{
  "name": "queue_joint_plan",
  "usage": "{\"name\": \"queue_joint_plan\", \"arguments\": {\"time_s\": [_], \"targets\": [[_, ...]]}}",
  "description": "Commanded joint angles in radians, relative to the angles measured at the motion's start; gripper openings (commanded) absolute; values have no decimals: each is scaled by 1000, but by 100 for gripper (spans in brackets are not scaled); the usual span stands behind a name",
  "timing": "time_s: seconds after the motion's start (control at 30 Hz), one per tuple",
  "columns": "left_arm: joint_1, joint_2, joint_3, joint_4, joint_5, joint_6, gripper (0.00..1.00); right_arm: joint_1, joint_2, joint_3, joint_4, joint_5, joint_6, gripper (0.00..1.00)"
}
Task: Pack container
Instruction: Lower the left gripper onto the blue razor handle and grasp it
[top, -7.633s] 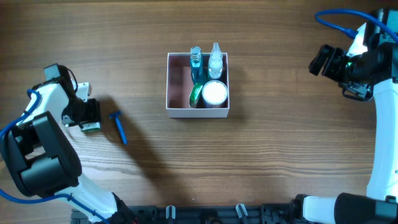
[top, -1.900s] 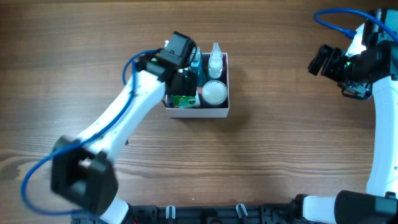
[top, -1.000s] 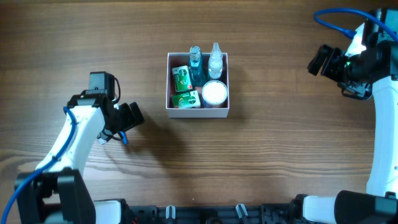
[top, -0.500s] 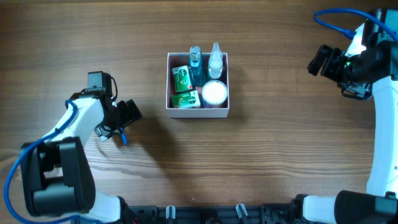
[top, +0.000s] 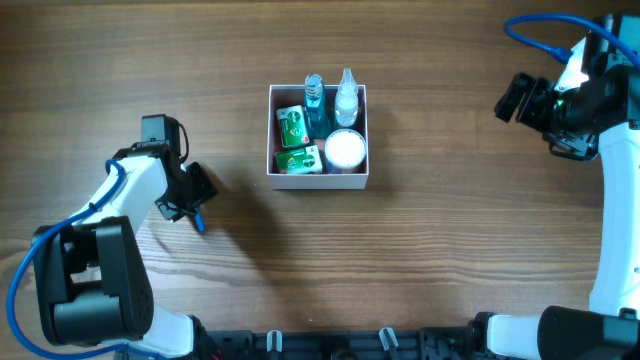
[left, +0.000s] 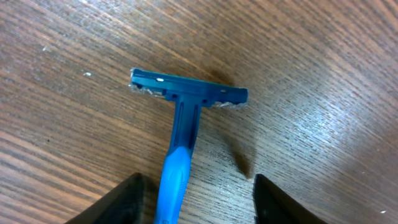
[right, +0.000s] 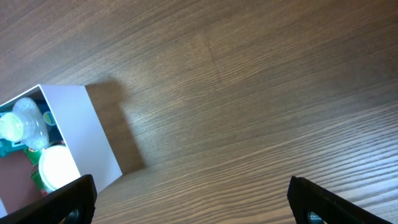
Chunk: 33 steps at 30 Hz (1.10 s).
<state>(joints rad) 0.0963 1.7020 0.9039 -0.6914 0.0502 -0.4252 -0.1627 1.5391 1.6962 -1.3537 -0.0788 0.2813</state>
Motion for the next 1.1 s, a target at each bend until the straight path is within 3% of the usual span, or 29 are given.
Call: {"name": "queue_joint_plan", "arguments": {"time_s": [0.0,0.23,0.5,0.57,0.93,1.07], "targets": [[7,21,-6,-6,5,2,46,0,15,-3,-1,-13,-20,100],[7,21,-6,-8,5,2,32,0,15,-3,-1,-13,-20,100],[7,21,-6,-13,5,2,30,0,15,-3,-1,-13,-20,100],[7,21,-6,-13,5,2,24,0,15,-3,-1,-13,-20,100],[7,21,-6,-15,5,2,15,0,15,-3,-1,-13,-21,100],[7,21,-5,-15,5,2,4,0,15,-3,-1,-12,-20,100]]}}
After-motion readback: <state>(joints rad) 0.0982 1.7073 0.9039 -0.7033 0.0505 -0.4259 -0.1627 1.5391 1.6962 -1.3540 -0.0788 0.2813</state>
